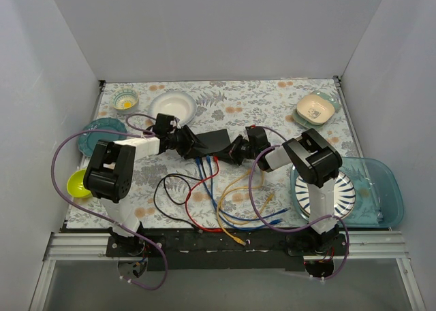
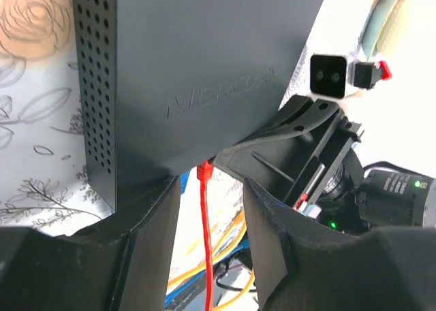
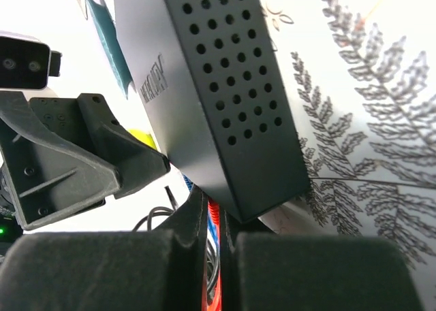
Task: Pull the plug from the switch port
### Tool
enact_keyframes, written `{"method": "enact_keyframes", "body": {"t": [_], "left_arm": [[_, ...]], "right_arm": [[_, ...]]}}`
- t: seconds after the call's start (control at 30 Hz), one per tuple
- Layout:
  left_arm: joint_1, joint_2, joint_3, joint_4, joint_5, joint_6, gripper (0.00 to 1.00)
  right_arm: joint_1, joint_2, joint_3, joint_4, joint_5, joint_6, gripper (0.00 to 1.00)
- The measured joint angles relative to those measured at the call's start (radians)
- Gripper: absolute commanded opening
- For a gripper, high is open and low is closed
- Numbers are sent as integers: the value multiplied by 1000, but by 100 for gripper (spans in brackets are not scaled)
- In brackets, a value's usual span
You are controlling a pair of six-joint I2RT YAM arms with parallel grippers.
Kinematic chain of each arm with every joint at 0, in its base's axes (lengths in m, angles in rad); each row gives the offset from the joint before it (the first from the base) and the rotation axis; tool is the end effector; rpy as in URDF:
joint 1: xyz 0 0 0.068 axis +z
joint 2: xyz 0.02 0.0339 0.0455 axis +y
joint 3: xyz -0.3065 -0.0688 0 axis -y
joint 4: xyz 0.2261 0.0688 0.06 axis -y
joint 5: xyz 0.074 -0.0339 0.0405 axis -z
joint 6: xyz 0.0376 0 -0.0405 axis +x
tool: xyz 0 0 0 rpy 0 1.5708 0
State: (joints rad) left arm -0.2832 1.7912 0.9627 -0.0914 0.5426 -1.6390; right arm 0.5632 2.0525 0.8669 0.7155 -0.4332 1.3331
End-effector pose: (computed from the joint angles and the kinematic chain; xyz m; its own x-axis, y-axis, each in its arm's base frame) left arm 0.3291 -0.1160 0.2020 -0.4864 -0.7483 0.4511 -0.7989 0.1717 -0.5765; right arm 0.3289 0.2263 0.1492 -0.8687 0.4947 -0.0251 0.1836 0.3687 0.9112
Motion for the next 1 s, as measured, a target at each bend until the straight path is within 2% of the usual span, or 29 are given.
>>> {"method": "enact_keyframes", "body": {"t": [0.2,0.43,0.67,1.0], "left_arm": [[-3,3,-50,24,61,-21,43],[-23,53,-35,43,125,-37,42],[-27,69,-8,40,128,-45,42],[-27,71,-4,38,126,-50,42]], "right_arm": [[0,0,2,2,-8,-79,1],[0,0,10,-6,-25,-168,1],[0,-31,-11,-28,-26,-235,1],[-1,-68,-66,-97,-150,-278,1]]}}
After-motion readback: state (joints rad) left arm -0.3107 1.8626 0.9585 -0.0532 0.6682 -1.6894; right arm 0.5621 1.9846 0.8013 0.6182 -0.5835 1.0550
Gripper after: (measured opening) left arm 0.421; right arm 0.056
